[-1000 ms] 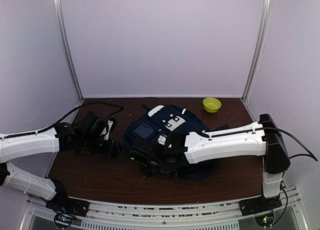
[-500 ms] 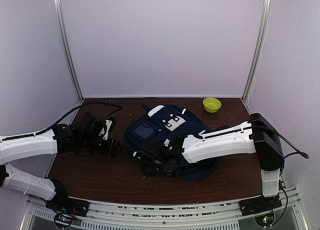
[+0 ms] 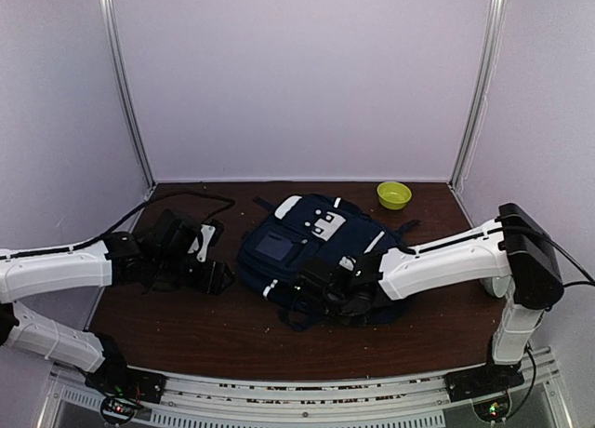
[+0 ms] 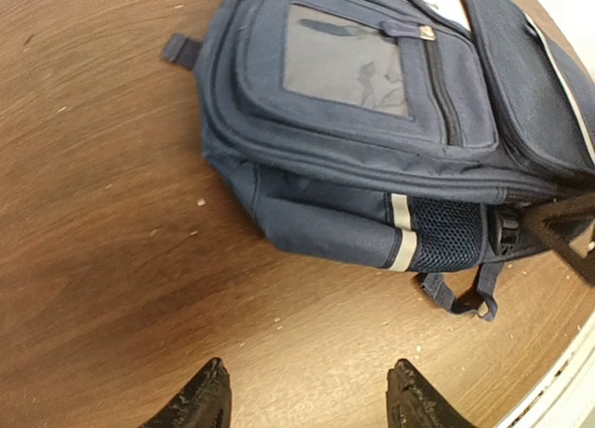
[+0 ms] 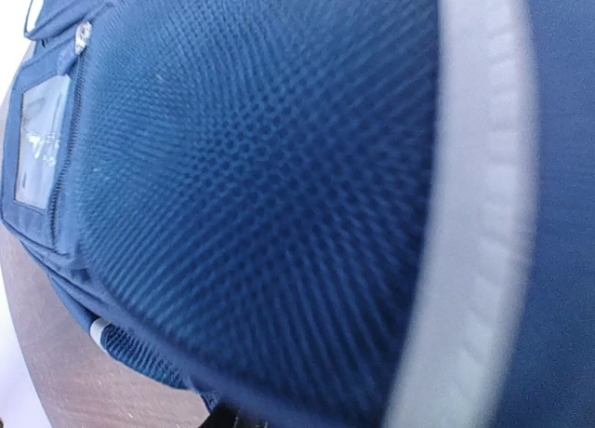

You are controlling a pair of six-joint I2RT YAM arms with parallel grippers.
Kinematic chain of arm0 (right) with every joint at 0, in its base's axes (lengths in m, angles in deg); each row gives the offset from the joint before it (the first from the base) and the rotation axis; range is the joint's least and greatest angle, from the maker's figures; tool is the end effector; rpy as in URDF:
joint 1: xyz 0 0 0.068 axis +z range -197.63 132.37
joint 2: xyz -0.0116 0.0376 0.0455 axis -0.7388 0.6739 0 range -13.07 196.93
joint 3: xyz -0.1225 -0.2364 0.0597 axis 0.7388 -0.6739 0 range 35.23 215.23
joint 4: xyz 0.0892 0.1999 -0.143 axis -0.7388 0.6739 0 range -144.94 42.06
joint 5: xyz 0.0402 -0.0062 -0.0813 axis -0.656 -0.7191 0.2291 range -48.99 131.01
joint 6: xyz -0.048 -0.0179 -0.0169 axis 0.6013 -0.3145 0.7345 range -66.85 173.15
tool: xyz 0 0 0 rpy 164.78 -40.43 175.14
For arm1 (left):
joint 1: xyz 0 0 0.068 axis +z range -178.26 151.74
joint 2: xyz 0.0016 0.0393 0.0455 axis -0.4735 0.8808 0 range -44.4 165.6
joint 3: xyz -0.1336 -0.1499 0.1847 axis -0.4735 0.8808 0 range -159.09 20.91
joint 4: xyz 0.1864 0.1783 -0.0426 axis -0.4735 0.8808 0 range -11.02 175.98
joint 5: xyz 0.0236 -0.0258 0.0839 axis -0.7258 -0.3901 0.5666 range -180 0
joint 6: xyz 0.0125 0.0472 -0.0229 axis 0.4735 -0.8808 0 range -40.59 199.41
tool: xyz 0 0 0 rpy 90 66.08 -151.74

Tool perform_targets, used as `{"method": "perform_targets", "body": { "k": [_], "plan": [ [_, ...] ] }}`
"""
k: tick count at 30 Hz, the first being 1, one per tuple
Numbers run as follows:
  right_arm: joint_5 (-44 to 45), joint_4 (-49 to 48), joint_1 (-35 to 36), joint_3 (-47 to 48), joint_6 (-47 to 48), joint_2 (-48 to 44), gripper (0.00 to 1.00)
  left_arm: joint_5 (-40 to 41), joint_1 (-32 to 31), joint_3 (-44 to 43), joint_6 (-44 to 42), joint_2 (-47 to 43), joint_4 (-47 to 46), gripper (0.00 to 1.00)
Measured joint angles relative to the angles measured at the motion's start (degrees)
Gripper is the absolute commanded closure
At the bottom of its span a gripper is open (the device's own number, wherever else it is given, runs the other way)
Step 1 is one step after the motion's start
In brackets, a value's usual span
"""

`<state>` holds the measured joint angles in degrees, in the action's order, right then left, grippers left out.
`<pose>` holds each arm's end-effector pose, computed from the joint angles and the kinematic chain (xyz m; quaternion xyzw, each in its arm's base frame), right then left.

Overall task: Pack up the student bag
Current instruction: Adjust the student bag at the center of the board, then hold the second largest pocket of the student bag.

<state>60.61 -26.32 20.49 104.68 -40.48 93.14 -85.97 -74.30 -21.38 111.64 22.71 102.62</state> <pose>0.1492 0.3396 0.1707 0.2479 0.9310 0.1810 0.1975 0.1666 -0.1693 0.2264 0.0999 0.9292 -0.1982 0.2956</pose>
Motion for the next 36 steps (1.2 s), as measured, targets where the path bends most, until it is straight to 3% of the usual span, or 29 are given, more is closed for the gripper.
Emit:
{"method": "perform_targets", "body": {
  "k": [11, 19, 28, 36],
  "plan": [
    [0.35, 4.9, -3.43, -14.43, 8.83, -19.96, 0.7, -5.64, -0.81, -0.7, -11.17, 5.86, -10.93, 0.34],
    [-0.68, 1.66, -7.58, -23.56, 16.48, -29.97, 0.68, -3.78, -7.26, -8.33, -29.97, 16.06, -14.97, 0.34],
    [-7.06, -7.39, -13.9, -30.56, 21.81, -32.22, 0.67, 0.44, -14.34, -15.45, -55.47, 26.05, -14.29, 0.41],
    [-10.05, -13.57, -15.19, -35.3, 22.97, -35.3, 0.67, 10.19, -15.56, -21.11, -67.25, 37.18, -12.68, 0.5]
  ]
}}
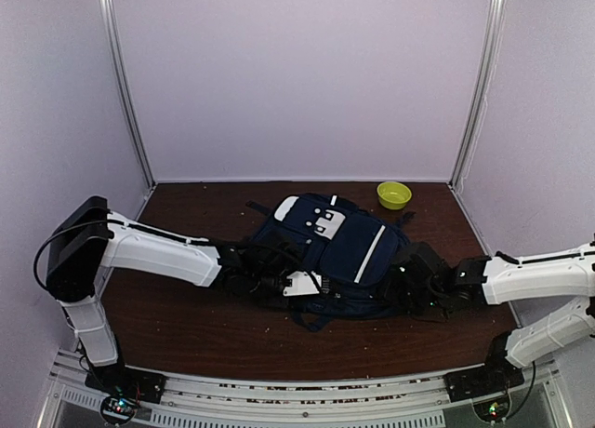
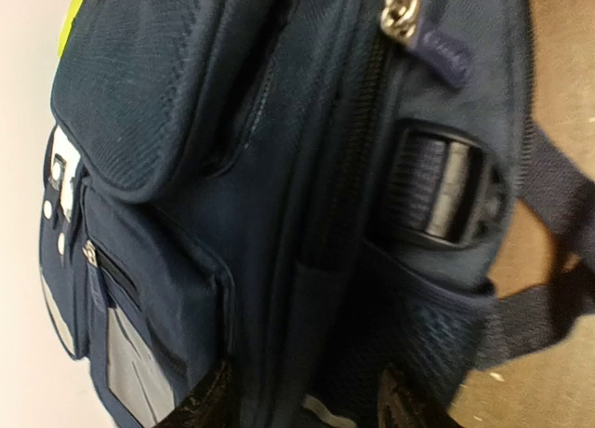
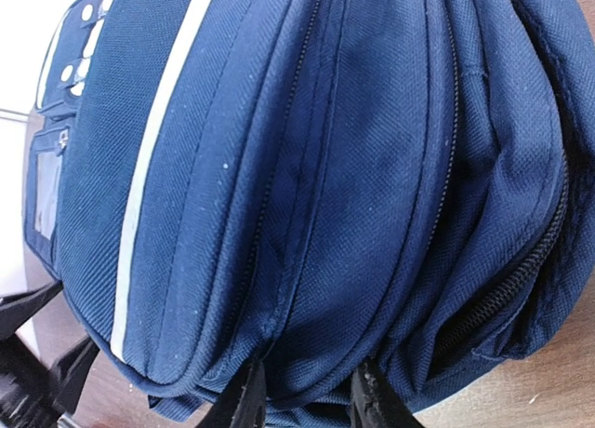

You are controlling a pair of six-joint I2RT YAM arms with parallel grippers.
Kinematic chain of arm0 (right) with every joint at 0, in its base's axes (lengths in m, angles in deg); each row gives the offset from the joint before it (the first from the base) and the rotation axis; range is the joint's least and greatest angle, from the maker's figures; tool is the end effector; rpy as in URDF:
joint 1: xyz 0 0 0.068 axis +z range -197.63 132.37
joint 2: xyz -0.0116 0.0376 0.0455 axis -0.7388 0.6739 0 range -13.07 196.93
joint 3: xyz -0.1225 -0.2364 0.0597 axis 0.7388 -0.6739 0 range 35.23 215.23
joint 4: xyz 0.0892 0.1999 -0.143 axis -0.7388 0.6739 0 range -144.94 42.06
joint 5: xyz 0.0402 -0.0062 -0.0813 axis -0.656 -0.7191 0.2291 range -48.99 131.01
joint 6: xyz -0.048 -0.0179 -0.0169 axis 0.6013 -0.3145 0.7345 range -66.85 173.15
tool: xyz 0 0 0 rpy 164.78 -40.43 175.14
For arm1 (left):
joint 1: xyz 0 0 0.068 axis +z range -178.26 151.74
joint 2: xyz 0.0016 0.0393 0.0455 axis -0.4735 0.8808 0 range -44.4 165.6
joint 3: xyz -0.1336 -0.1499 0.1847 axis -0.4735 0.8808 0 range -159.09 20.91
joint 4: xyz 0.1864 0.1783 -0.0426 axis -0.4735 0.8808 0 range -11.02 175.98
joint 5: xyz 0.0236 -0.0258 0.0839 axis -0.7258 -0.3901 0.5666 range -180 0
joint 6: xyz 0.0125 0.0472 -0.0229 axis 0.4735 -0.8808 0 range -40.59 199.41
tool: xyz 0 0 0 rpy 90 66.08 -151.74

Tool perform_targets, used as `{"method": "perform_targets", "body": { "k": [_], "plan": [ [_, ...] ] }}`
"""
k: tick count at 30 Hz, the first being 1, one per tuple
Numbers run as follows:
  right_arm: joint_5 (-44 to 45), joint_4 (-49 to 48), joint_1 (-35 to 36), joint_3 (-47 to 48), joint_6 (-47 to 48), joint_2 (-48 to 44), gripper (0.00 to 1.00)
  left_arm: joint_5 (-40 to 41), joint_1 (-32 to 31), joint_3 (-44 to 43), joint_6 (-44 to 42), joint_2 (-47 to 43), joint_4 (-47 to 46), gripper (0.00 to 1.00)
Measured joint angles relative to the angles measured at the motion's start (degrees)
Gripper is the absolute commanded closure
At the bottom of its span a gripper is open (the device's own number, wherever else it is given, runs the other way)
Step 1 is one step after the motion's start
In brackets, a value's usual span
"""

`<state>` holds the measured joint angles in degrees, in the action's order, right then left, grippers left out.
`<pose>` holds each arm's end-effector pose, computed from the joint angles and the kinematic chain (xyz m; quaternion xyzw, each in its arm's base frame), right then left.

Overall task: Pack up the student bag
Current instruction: Hold the second largest pocket of the student bag, then pick up the second largest pocket of the bag from the student bag.

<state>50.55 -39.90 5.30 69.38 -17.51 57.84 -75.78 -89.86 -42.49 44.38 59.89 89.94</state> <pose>0.1453 0.1826 0.1787 0.1720 0.9262 0.2502 0.2233 0.1868 -0.3272 0.1690 0.6734 0.6539 0.0393 0.3425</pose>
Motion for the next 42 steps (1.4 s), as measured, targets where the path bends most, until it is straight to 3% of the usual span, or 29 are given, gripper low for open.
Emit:
{"method": "perform_targets", "body": {
  "k": [4, 7, 9, 14, 19, 26, 31, 36, 42],
  "plan": [
    [-1.03, -2.4, -0.44, -2.03, 0.04, -1.73, 0.67, 3.89, -0.24, -1.77, -3.04, 2.99, -0.61, 0.6],
    [-1.75, -3.43, -0.74, -2.97, 0.04, -2.71, 0.67, 6.01, -0.44, -2.34, -4.17, 3.91, -1.49, 0.9],
    [-2.14, -4.11, -0.96, -3.52, 0.04, -3.28, 0.67, 7.5, -0.42, -3.06, -5.05, 4.68, -2.25, 0.99],
    [-3.15, -4.59, -1.62, -3.85, 0.68, -4.02, 0.67, 9.35, -0.9, -3.87, -5.81, 5.4, -2.38, 1.0],
    [-4.52, -3.63, -1.92, -3.85, 3.8, -6.67, 0.65, 7.26, -1.14, -7.32, -0.13, 4.26, 4.11, 1.0],
    [-6.75, -4.39, -0.07, -9.22, 10.8, -21.62, 0.59, -0.55, -1.42, -13.14, 10.25, 1.68, 14.27, 1.0],
    [-4.94, -3.74, 6.54, -10.08, 13.81, -28.0, 0.58, -5.46, -1.51, -19.04, 15.87, 2.73, 22.12, 1.0],
    [0.87, -0.9, 12.28, -6.86, 14.78, -25.99, 0.59, -10.36, -1.51, -23.37, 20.06, 3.58, 26.64, 1.0],
    [8.59, 2.6, 17.79, 2.78, 15.23, -12.09, 0.59, -13.42, -1.51, -26.18, 22.6, 5.14, 29.75, 1.0]
  ]
}}
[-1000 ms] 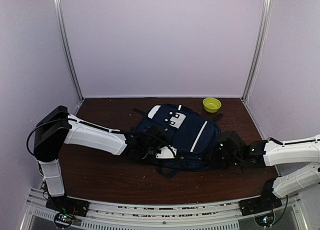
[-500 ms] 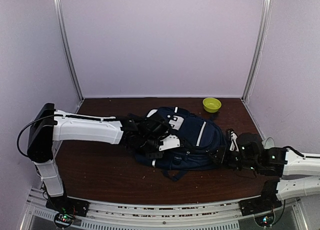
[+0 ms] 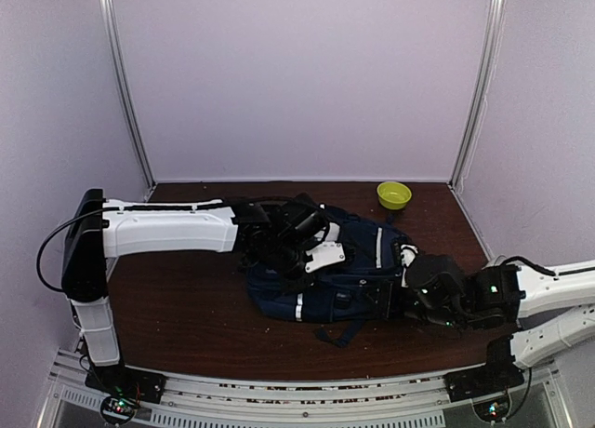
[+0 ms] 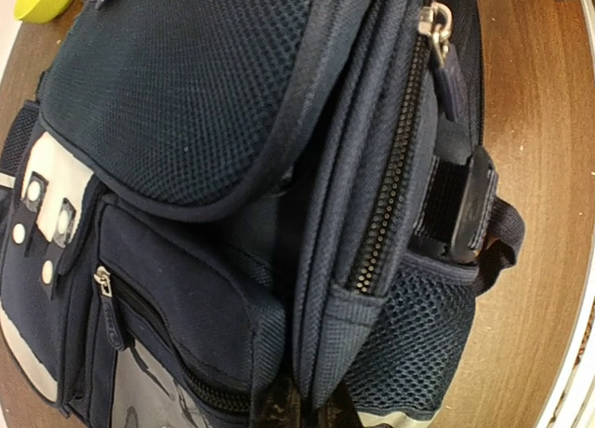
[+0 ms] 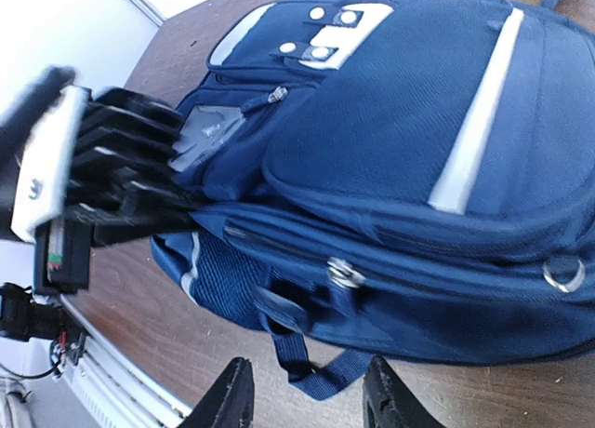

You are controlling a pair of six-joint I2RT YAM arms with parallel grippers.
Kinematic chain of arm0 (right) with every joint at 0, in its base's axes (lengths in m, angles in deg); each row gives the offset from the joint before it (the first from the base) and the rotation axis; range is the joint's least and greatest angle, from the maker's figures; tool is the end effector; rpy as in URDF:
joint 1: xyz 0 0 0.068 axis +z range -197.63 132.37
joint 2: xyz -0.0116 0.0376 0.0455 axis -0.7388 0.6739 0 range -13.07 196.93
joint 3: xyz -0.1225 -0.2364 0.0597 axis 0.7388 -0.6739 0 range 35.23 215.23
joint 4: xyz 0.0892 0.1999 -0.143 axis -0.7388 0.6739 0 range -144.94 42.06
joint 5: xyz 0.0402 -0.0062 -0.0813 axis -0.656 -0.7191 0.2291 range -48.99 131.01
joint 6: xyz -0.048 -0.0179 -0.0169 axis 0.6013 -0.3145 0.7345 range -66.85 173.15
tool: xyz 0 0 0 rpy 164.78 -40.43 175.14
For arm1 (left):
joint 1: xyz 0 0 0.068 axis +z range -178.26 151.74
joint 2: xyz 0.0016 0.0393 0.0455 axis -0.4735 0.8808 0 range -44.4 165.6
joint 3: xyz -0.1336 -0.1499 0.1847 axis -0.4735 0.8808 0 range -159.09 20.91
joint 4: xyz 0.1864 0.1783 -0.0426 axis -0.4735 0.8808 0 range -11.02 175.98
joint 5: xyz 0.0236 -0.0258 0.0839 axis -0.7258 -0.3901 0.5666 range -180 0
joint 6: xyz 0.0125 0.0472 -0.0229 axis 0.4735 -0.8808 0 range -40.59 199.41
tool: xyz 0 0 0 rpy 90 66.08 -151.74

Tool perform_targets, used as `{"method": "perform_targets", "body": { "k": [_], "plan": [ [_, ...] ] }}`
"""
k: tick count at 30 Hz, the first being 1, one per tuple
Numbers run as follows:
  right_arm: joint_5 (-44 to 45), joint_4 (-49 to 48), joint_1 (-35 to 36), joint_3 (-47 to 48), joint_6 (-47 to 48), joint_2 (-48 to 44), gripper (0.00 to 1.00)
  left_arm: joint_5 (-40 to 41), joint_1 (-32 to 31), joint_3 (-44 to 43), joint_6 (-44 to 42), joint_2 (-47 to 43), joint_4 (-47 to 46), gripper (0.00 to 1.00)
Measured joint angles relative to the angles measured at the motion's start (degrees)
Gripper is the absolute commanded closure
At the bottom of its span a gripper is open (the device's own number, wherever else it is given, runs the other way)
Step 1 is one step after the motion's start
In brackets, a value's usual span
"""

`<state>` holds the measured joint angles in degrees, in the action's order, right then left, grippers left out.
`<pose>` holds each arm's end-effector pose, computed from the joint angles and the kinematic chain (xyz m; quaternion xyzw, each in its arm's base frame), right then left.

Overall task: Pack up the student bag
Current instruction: Pick up the second largest pocket of the bag from the student bag.

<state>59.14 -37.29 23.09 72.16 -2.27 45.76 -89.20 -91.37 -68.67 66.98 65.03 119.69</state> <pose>0.0818 0.2004 0.2351 -0.0524 0.8943 0.3107 0.3177 0.1870 -0.3677 0.2403 0.5909 0.7656 -0.1027 0.2325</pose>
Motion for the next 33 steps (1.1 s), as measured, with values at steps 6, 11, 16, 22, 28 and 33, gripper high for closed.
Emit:
{"method": "perform_targets", "body": {
  "k": [6, 11, 16, 22, 28, 33],
  "plan": [
    [5.57, 3.74, 2.1, 10.1, -0.63, 10.36, 0.59, -2.03, 0.0, -0.24, 1.36, 0.59, 0.57, 1.0],
    [8.5, 7.15, 2.4, 13.03, -3.67, 14.71, 0.6, -2.43, 0.0, -0.24, 2.27, 0.59, 0.55, 1.0],
    [11.39, 12.48, 4.33, 13.81, -8.26, 15.91, 0.59, -2.78, 0.13, -0.28, 3.19, 0.68, 0.5, 1.0],
    [12.22, 13.99, 5.29, 13.18, -10.91, 15.06, 0.59, -4.44, 0.61, -0.79, 3.87, 0.94, 0.63, 1.0],
    [12.39, 11.78, 4.61, 12.26, -10.49, 15.87, 0.59, -6.03, 0.66, -1.09, 4.44, 0.94, 0.52, 1.0],
    [12.28, 9.05, 2.29, 12.2, -9.27, 17.66, 0.62, -6.19, 0.66, -1.09, 4.5, 0.94, 0.5, 1.0]
  ]
}}
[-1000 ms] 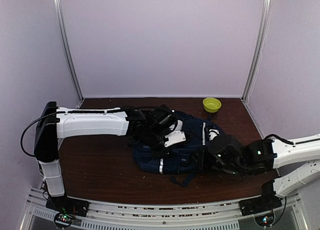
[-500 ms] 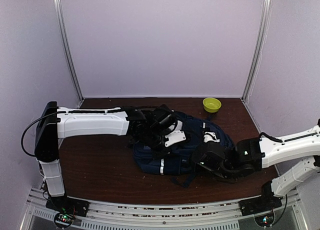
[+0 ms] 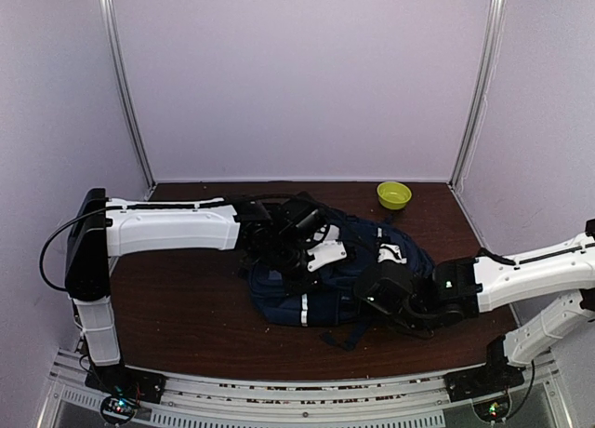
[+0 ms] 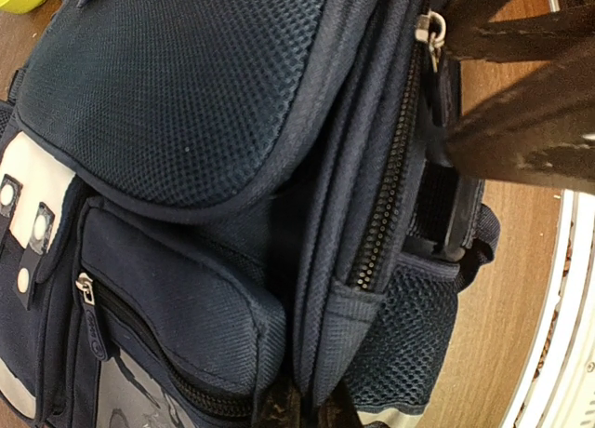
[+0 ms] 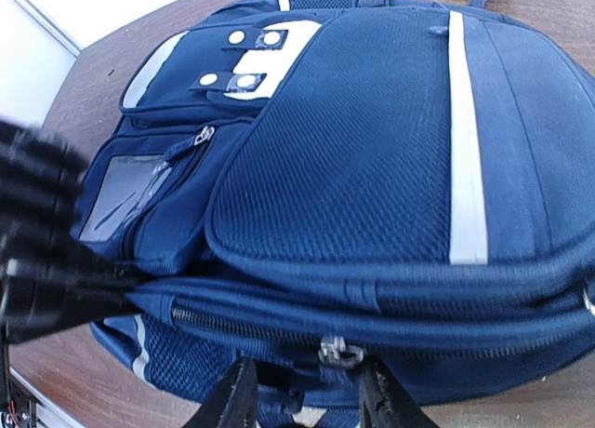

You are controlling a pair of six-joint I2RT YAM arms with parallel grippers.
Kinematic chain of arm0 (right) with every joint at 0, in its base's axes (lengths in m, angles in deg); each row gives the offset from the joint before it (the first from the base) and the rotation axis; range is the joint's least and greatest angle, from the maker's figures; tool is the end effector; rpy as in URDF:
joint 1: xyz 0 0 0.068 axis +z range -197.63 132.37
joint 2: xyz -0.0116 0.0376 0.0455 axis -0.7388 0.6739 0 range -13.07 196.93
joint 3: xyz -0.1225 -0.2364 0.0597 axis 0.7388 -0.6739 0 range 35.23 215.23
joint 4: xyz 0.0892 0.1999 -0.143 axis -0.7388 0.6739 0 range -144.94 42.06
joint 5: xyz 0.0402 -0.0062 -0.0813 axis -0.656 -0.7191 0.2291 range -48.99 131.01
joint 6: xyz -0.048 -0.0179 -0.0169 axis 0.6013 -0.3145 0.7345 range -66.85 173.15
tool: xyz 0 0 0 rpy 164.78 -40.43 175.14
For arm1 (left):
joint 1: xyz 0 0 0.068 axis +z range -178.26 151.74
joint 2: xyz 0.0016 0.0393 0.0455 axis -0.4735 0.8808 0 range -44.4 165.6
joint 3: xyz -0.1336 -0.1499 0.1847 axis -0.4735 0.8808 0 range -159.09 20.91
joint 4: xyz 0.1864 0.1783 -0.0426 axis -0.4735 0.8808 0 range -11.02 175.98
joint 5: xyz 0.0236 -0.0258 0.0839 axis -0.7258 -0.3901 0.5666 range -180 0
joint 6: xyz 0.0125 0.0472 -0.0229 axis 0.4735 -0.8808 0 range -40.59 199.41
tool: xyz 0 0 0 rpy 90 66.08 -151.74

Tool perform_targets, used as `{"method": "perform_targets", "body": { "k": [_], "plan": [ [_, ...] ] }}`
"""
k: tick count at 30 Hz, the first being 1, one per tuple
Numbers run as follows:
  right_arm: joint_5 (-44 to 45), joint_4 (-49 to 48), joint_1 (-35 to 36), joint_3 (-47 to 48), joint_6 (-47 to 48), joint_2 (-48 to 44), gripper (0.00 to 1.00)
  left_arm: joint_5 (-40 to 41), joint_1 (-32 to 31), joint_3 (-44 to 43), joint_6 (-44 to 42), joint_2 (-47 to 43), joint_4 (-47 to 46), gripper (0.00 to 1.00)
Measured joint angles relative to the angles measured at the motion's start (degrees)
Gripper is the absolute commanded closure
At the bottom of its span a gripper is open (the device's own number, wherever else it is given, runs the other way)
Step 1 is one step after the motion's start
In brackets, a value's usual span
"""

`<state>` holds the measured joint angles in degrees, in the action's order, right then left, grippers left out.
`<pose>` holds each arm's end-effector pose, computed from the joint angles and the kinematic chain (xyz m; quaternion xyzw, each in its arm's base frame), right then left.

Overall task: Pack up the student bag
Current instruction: Pick up the second largest pocket of the bag from the student bag, then zip the student bag into the second largest pocket of the bag.

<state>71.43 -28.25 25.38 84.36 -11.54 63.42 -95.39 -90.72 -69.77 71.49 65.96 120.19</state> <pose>0.0946 0.2481 0.2262 0.0141 0.9213 0.1877 0.3402 0.1893 -0.3704 0.2394 0.5668 0.7834 -0.1555 0.2023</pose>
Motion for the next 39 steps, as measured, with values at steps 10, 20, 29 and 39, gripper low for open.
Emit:
{"method": "perform_targets", "body": {
  "k": [10, 20, 29, 39],
  "plan": [
    [-0.66, -2.23, -1.75, 0.0, 1.29, 3.63, 0.7, -0.04, 0.0, 0.0, 0.02, 0.0, 0.02, 1.0],
    [-0.59, -2.58, -2.32, 0.0, 1.33, 4.74, 0.98, 0.0, 0.04, 0.04, 0.02, 0.0, 0.0, 1.0],
    [-0.66, -0.98, -2.45, -3.17, 1.25, -1.05, 1.0, 0.33, 0.04, 0.46, 0.44, -0.07, -0.85, 1.0],
    [-3.5, -1.64, -4.79, -11.37, 1.03, -13.05, 1.0, 1.29, 0.81, 4.04, 0.61, -2.21, -2.78, 1.0]
  ]
}}
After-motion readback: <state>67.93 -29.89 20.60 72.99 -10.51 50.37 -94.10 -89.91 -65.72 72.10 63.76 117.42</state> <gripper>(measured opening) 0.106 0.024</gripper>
